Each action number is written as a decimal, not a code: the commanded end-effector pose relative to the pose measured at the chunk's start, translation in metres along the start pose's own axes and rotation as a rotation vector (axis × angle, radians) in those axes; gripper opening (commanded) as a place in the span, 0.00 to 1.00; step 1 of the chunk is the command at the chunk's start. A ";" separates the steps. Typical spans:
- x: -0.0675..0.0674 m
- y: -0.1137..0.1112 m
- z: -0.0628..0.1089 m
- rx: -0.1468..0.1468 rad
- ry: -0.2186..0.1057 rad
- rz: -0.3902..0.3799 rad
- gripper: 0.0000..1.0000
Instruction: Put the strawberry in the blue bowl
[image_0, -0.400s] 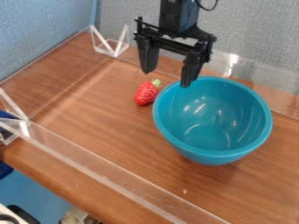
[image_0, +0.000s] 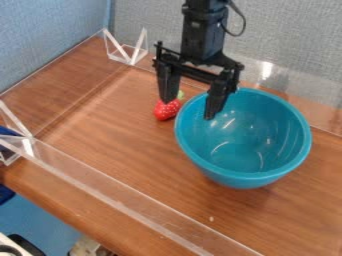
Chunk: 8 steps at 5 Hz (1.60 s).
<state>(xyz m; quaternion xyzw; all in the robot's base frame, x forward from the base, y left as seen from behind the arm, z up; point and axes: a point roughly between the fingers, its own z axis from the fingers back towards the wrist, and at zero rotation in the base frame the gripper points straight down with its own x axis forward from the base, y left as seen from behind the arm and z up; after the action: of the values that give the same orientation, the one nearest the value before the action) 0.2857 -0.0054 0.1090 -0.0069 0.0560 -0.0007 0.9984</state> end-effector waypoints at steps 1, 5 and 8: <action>-0.002 0.008 0.006 -0.008 -0.041 0.031 1.00; -0.012 0.017 0.004 -0.046 -0.080 0.084 1.00; -0.010 0.021 -0.002 -0.064 -0.094 0.106 1.00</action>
<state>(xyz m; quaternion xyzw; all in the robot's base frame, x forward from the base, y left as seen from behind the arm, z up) 0.2717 0.0116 0.0909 -0.0360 0.0435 0.0483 0.9972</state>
